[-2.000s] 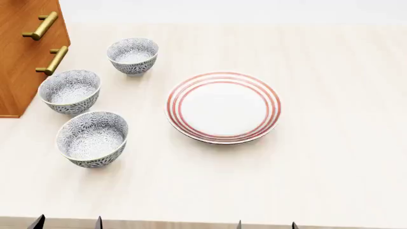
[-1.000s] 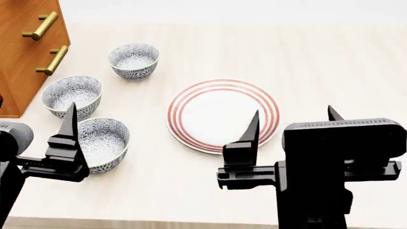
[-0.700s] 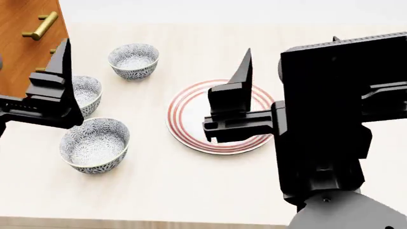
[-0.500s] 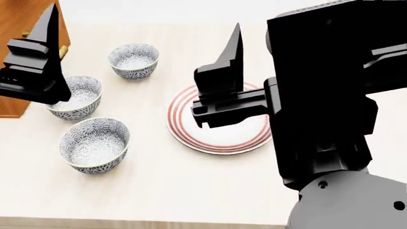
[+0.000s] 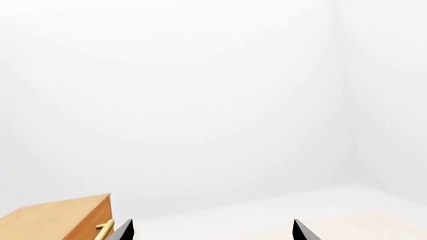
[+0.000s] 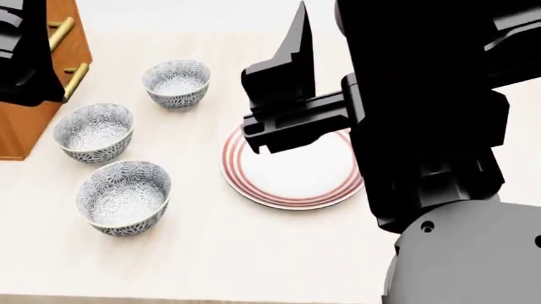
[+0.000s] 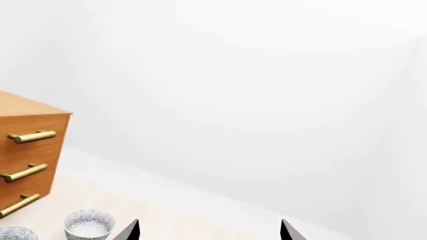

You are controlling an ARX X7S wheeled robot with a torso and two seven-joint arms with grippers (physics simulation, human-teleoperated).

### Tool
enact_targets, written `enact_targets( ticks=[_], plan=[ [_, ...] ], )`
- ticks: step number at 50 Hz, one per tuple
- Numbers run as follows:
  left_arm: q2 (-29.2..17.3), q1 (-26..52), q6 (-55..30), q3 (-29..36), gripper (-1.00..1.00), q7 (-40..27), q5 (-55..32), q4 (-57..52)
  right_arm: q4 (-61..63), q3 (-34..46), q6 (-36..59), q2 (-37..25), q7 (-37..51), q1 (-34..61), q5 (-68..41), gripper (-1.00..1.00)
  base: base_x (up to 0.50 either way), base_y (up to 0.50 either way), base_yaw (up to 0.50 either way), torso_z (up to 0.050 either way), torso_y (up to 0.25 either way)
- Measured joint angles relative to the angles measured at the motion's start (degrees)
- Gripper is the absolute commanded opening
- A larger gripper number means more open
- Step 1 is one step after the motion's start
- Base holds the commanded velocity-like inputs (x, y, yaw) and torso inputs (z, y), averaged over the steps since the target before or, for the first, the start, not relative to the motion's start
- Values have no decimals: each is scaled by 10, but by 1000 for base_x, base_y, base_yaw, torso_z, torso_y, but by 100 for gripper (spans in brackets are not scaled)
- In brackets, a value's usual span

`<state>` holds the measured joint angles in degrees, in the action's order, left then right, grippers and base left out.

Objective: Put the bowl at the front on the plate.

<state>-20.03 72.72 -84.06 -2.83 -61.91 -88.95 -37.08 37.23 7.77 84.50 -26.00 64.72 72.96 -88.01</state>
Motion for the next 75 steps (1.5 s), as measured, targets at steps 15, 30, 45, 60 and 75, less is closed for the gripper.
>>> enact_targets(
  ticks=[15, 30, 45, 60, 75],
  plan=[
    [-17, -5, 21, 7, 100, -9, -15, -9, 1, 17, -16, -11, 5, 1, -5, 100, 144, 0, 0, 0, 0],
    [-26, -7, 37, 18, 100, -15, -20, -12, 1, 27, -30, -22, 13, 3, -17, 100, 143, 0, 0, 0, 0],
    [-35, -7, 50, 26, 100, -16, -22, -14, -2, 38, -43, -29, 18, 10, -26, 100, 143, 0, 0, 0, 0],
    [-43, -8, 61, 34, 100, -14, -20, -15, -4, 48, -54, -34, 17, 14, -25, 100, 144, 0, 0, 0, 0],
    [-50, -12, 72, 41, 100, -11, -15, -16, -4, 57, -64, -38, 12, 15, -23, 100, 144, 0, 0, 0, 0]
  ],
)
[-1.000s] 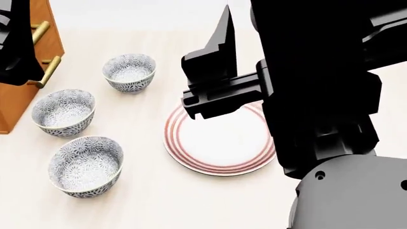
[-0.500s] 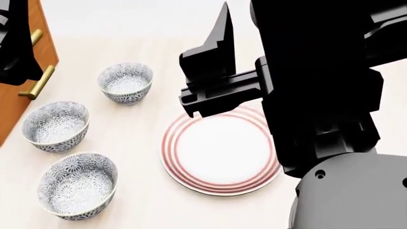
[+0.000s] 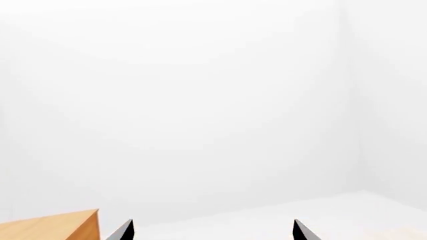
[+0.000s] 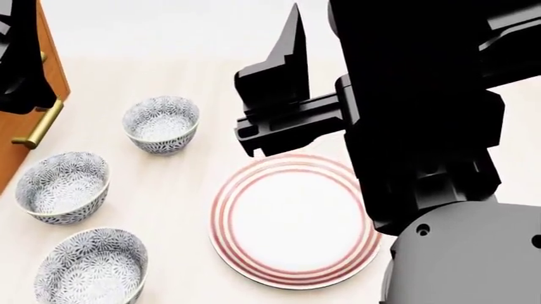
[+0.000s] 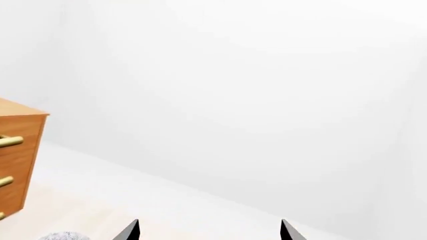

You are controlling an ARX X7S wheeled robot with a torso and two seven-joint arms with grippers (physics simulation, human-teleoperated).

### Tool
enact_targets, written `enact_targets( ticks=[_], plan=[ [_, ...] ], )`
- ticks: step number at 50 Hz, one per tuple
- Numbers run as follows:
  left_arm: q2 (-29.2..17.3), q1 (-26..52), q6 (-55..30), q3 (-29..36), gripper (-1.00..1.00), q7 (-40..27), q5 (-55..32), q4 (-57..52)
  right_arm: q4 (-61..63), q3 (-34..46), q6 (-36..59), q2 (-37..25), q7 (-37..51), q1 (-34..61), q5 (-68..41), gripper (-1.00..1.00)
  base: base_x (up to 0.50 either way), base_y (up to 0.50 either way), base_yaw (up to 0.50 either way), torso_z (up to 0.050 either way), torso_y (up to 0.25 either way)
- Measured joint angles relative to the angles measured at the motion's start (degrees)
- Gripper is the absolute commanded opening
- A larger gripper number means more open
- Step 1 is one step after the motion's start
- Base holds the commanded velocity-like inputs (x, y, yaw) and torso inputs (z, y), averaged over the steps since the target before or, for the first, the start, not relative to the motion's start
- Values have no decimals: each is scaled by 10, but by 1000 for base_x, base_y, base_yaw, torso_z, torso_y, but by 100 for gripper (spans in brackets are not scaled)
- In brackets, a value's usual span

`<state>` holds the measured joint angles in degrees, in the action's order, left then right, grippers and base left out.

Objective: Put the bowl at the front on the plate.

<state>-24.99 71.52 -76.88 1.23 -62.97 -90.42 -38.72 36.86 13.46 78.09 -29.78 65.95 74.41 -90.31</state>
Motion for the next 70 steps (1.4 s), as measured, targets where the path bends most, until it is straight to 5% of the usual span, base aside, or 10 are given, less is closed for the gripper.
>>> enact_targets(
  ticks=[54, 70],
  plan=[
    [-20, -10, 36, 16, 100, 1, 2, -3, 1, 26, -27, -16, 1, 13, -5, 100, 126, 0, 0, 0, 0],
    [-41, -15, 93, 42, 100, -136, -152, -13, -1, 20, -32, -37, 1, 31, -21, 100, 0, 0, 0, 0, 0]
  ],
)
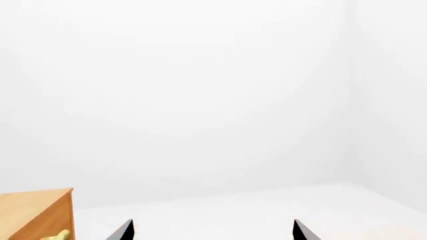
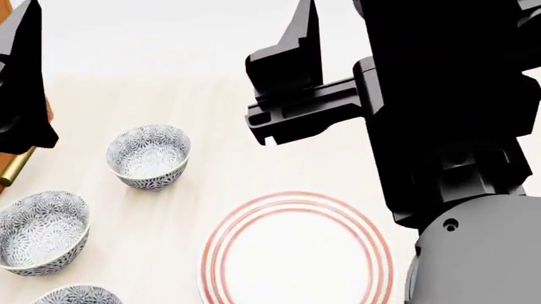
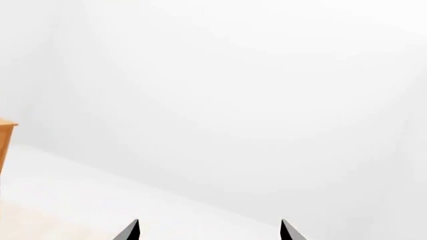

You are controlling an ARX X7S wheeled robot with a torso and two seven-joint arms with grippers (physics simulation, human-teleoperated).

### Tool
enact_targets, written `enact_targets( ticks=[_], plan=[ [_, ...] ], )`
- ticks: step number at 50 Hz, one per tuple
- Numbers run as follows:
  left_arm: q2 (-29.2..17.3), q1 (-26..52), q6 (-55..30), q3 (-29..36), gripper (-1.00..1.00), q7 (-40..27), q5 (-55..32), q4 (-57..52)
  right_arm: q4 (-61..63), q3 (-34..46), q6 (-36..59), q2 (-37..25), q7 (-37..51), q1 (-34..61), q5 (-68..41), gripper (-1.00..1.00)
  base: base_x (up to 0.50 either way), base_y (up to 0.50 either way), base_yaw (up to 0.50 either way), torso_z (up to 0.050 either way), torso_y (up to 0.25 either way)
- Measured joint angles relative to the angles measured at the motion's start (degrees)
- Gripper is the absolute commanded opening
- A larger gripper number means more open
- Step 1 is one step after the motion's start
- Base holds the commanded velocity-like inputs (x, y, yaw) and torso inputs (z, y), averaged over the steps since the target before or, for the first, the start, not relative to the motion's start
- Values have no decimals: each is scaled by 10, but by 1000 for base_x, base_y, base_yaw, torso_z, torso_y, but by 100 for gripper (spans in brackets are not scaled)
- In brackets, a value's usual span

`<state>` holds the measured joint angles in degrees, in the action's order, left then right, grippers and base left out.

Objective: Put the bowl at the front on the plate.

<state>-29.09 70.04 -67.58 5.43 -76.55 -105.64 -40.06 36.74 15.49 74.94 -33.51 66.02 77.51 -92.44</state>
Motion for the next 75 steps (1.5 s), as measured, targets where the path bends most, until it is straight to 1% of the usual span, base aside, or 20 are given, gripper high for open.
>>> enact_targets(
  ticks=[8, 20, 43, 75],
  plan=[
    [-13, -24, 28, 13, 100, -46, -51, -10, -7, -2, -2, -8, 1, 14, -7, 100, 0, 0, 0, 0, 0],
    [-18, -96, 50, 21, 100, -58, -71, -23, -13, -3, -7, -18, 2, 29, -16, 100, 0, 0, 0, 0, 0],
    [-20, -225, 57, 30, 100, -35, -37, -35, -15, 3, -14, -27, 4, 41, -22, 100, 0, 0, 0, 0, 0],
    [-18, -352, 48, 32, 100, 35, 48, -46, -12, 15, -27, -34, 7, 42, -27, 100, 0, 0, 0, 0, 0]
  ],
)
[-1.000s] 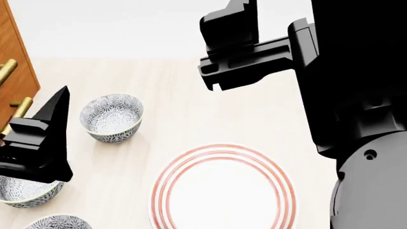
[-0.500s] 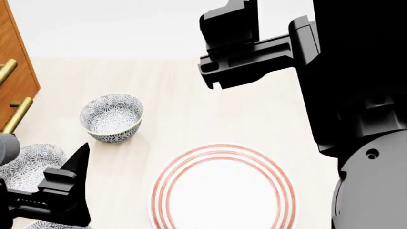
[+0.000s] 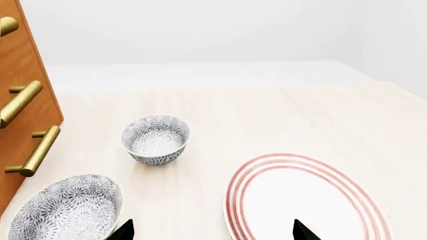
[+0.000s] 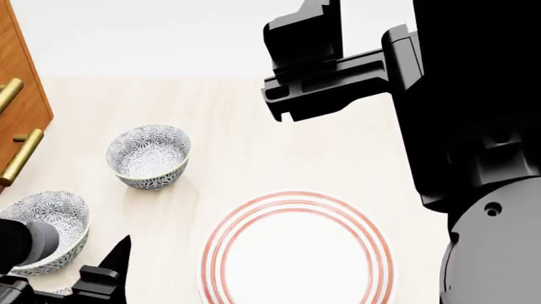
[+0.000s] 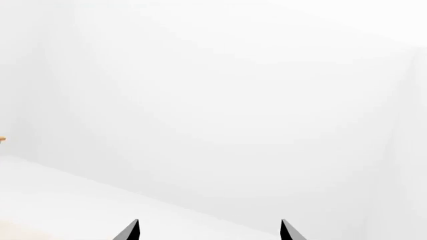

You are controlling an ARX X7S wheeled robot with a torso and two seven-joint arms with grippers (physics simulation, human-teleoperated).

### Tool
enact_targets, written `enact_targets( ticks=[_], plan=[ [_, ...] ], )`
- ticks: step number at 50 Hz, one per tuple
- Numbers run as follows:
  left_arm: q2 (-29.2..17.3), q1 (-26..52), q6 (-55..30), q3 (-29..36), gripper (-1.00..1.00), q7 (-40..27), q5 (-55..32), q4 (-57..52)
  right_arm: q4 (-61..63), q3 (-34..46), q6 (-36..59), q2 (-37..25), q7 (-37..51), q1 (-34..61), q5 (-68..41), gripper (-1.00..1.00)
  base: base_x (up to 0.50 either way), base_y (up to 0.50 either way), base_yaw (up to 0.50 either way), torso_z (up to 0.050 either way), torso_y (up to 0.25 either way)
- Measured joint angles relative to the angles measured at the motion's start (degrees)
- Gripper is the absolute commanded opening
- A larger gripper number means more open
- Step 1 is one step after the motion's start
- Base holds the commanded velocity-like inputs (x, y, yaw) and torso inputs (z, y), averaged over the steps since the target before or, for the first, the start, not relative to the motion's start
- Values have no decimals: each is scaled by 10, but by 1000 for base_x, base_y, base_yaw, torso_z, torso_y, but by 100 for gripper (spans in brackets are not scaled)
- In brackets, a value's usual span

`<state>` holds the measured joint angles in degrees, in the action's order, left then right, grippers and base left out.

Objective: Put the bowl at the front on the plate.

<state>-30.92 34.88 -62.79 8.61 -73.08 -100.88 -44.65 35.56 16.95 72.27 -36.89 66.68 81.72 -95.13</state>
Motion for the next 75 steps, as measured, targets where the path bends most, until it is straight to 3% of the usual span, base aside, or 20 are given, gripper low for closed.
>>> enact_targets(
  ticks=[75],
  plan=[
    [9, -198, 24, 65, 100, 182, 270, 53, 7, 19, -29, -12, -27, -12, 23, 100, 0, 0, 0, 0, 0]
  ],
)
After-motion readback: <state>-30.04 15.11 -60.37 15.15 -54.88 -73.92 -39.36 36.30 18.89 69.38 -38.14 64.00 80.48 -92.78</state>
